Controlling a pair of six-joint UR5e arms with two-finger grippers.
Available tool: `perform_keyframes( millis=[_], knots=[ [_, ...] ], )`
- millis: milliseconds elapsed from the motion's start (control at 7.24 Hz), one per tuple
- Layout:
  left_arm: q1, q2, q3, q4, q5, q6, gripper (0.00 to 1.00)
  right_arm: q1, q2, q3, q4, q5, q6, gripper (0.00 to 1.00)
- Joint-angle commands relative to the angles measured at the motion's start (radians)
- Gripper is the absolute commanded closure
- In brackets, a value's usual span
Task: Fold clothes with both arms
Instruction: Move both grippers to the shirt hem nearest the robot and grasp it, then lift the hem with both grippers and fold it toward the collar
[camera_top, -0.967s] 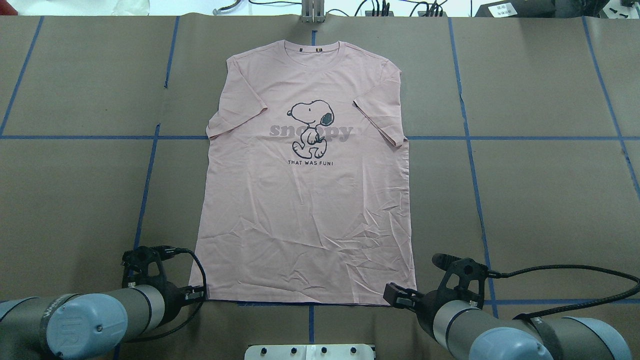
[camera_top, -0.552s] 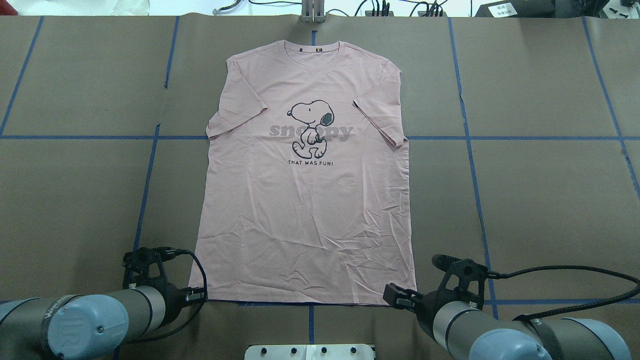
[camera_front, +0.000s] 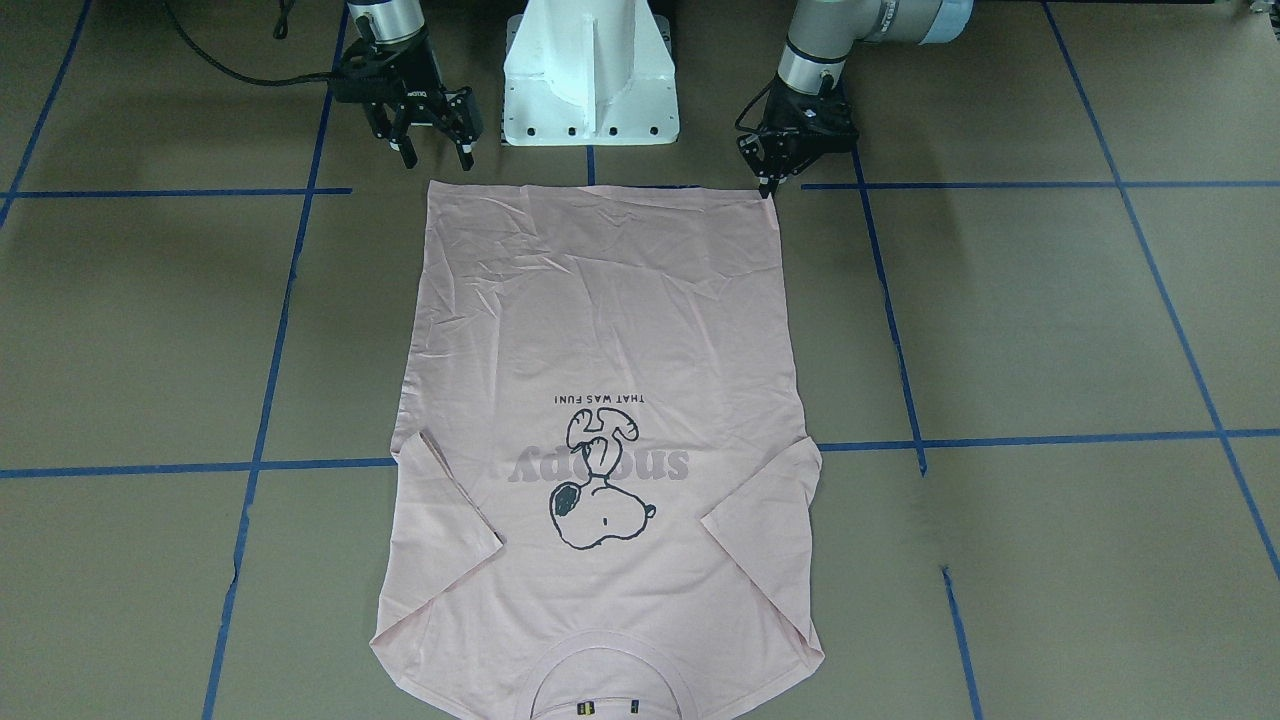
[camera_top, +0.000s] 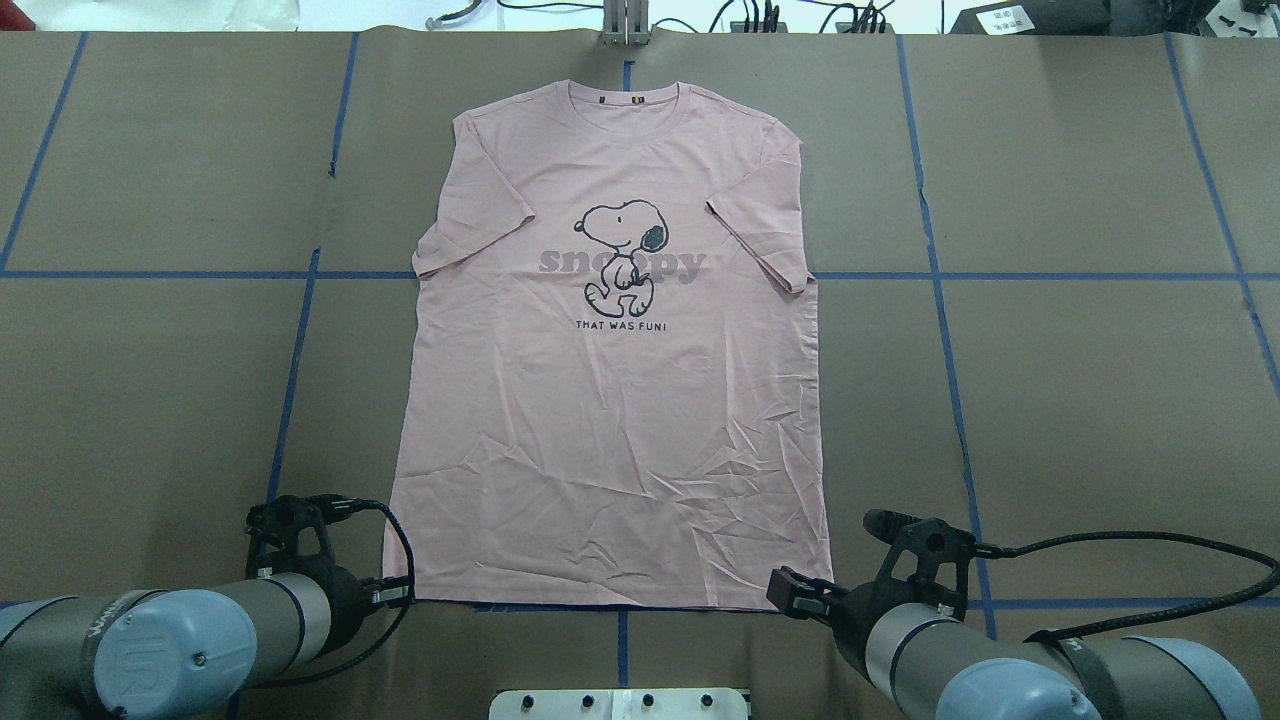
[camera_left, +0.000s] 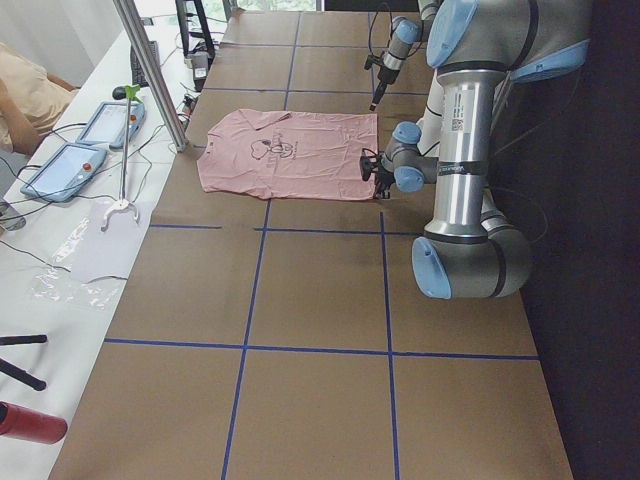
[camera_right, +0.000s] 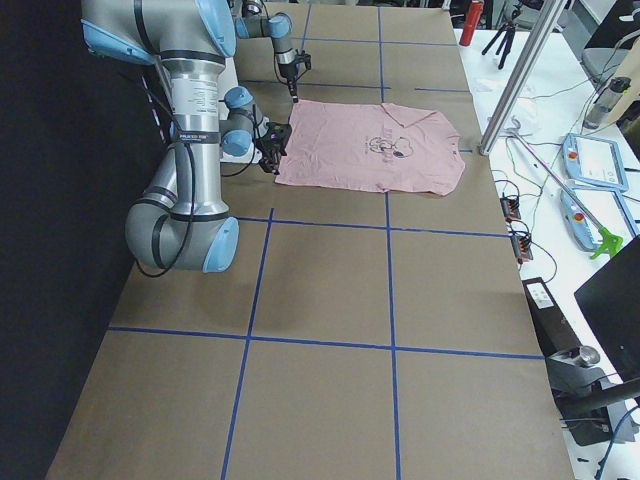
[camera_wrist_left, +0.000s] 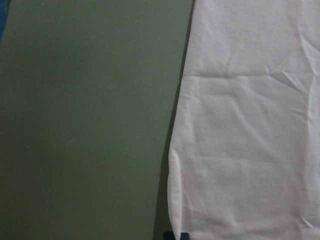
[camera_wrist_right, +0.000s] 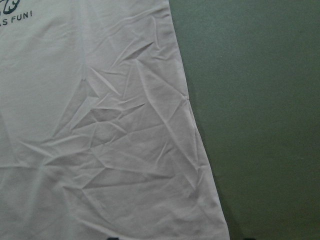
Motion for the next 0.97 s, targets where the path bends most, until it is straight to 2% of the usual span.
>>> perform_keyframes(
  millis=[0, 138, 691, 829],
  knots=[
    [0.000, -0.004, -0.005, 0.001, -0.002, 0.000, 1.00, -0.042, 0.003, -0.035, -0.003, -0.051, 0.120, 0.34],
    [0.000, -0.006, -0.005, 0.001, -0.002, 0.000, 1.00, -0.053, 0.003, -0.065, -0.003, -0.066, 0.142, 0.41],
    [0.002, -0.010, -0.005, 0.000, -0.006, 0.000, 1.00, -0.054, 0.005, -0.108, -0.004, -0.068, 0.143, 0.43],
    [0.002, -0.010, -0.005, 0.000, -0.005, 0.000, 1.00, -0.054, 0.006, -0.106, -0.004, -0.068, 0.143, 0.61]
  ],
)
